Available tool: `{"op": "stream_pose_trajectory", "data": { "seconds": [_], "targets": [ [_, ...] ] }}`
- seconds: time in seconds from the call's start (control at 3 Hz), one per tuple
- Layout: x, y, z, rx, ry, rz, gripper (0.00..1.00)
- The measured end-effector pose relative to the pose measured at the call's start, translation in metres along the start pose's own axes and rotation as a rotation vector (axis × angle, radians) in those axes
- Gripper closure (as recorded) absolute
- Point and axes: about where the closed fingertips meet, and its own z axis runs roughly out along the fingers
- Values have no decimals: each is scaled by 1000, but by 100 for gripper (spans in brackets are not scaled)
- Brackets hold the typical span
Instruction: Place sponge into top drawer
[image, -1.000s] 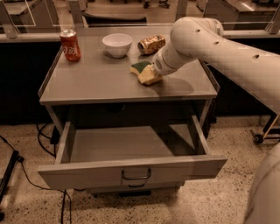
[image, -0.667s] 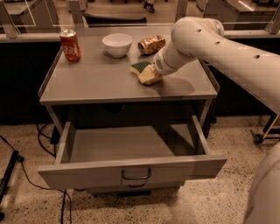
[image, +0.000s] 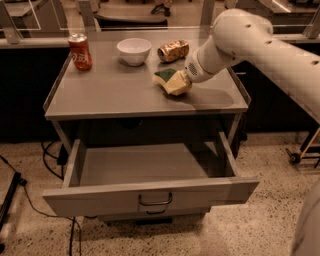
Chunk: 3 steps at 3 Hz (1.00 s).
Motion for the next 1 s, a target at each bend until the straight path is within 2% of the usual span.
{"op": "stream_pose_trajectory", "data": {
  "seconds": [0.33, 0.67, 1.0],
  "targets": [
    [2, 12, -48, -123, -3, -99, 100],
    [15, 21, -51, -166, 47, -180, 100],
    [15, 21, -50, -165, 47, -177, 100]
  ]
}}
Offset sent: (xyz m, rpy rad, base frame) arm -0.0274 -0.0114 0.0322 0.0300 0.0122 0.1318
